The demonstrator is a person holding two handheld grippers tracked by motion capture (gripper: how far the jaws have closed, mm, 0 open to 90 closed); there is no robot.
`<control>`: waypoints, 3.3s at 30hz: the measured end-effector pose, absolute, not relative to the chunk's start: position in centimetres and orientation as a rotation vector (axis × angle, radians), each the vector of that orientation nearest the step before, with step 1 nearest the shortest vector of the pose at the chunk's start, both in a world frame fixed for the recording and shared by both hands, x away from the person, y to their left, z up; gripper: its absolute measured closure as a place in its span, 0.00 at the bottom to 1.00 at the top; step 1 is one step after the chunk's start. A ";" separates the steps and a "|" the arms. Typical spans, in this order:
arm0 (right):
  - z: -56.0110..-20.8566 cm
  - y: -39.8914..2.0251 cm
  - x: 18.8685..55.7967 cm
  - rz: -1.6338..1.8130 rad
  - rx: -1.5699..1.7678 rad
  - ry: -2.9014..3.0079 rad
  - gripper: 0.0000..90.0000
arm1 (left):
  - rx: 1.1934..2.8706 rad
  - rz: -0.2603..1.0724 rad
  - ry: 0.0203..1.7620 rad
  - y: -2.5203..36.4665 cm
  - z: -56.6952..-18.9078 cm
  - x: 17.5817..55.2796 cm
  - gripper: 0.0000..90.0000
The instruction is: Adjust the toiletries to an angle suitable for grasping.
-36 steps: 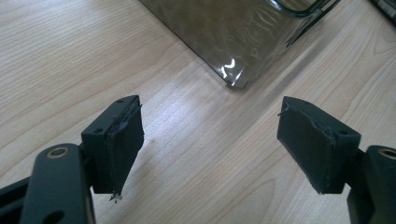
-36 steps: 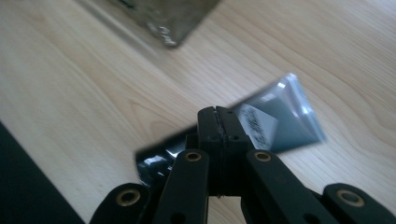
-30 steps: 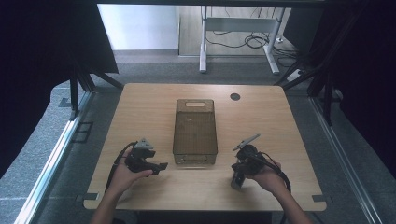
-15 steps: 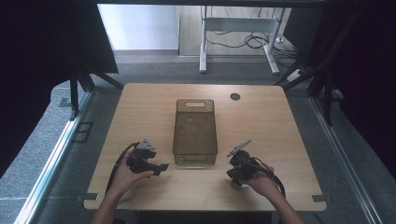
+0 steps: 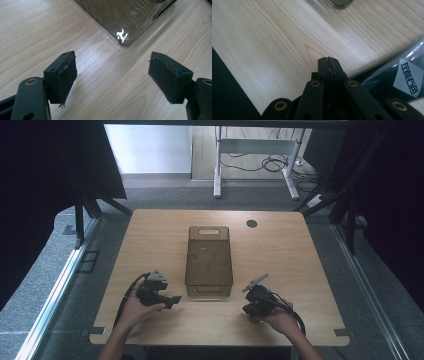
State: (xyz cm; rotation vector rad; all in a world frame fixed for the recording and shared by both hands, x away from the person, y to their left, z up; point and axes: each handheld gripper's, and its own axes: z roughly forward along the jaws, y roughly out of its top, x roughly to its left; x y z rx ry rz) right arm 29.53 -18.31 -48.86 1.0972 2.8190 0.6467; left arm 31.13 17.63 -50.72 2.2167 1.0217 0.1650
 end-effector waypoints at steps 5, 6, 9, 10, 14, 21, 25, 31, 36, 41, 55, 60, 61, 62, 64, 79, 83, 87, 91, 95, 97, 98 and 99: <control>-49.0 -18.9 29.1 0.665 1.117 2.813 0.99 | 2.219 0.157 1.024 17.6 -50.8 31.1 0.26; -49.0 -19.1 29.0 0.669 1.120 2.810 0.99 | 2.221 0.158 1.025 17.6 -50.8 31.1 0.26; -49.0 -19.6 28.6 0.676 1.133 2.803 0.99 | 2.227 0.157 1.023 17.5 -50.9 31.2 0.26; -49.0 -19.9 28.5 0.676 1.136 2.800 0.99 | 2.227 0.154 1.026 17.5 -50.9 31.2 0.26; -49.0 -20.8 28.0 0.675 1.155 2.785 0.99 | 2.226 0.153 1.028 17.4 -51.0 31.2 0.26; -48.8 -22.4 27.8 0.662 1.207 2.747 0.99 | 2.229 0.152 1.026 17.3 -51.1 31.2 0.26; -48.8 -23.5 27.9 0.651 1.236 2.724 0.99 | 2.228 0.152 1.028 17.4 -51.1 31.2 0.26; -48.7 -25.2 28.2 0.649 1.299 2.680 0.99 | 2.232 0.153 1.027 17.3 -51.1 31.2 0.26; -48.7 -26.1 28.8 0.644 1.335 2.661 0.99 | 2.229 0.150 1.029 17.2 -51.1 31.2 0.26; -48.7 -26.7 29.4 0.626 1.349 2.642 0.99 | 2.228 0.151 1.030 17.2 -51.1 31.2 0.26; -48.1 -26.3 29.3 0.684 1.332 2.613 0.99 | 2.227 0.153 1.031 17.2 -51.1 31.2 0.26; -47.4 -24.2 29.4 0.708 1.265 2.646 0.99 | 2.238 0.152 1.020 17.0 -51.1 31.1 0.26; -47.4 -23.8 29.7 0.712 1.253 2.656 0.99 | 2.238 0.152 1.016 17.0 -51.1 31.0 0.26; -47.4 -23.4 29.9 0.712 1.247 2.659 0.99 | 2.236 0.152 1.018 17.0 -51.1 31.0 0.26; -47.4 -22.6 30.5 0.713 1.233 2.671 0.99 | 2.239 0.154 1.014 17.1 -51.1 31.2 0.26; -48.8 -18.0 33.9 0.656 1.166 2.708 0.99 | 2.229 0.151 1.025 17.4 -51.1 31.2 0.25; -49.3 -17.4 34.5 0.632 1.174 2.714 0.99 | 2.227 0.152 1.025 17.4 -51.1 31.2 0.25; -49.7 -17.1 34.8 0.614 1.173 2.719 0.99 | 2.227 0.150 1.027 17.4 -51.1 31.3 0.25; -50.2 -16.7 34.9 0.600 1.169 2.722 0.99 | 2.226 0.151 1.026 17.4 -51.1 31.2 0.25; -50.5 -16.5 34.7 0.596 1.159 2.731 0.99 | 2.224 0.155 1.023 17.4 -51.0 31.2 0.25; -50.6 -16.5 34.6 0.596 1.157 2.737 0.99 | 2.224 0.154 1.025 17.5 -51.0 31.2 0.25; -50.6 -16.5 34.6 0.598 1.155 2.741 0.99 | 2.223 0.153 1.026 17.5 -51.1 31.3 0.25; -50.7 -16.4 34.5 0.600 1.154 2.749 0.99 | 2.223 0.152 1.026 17.5 -51.1 31.3 0.25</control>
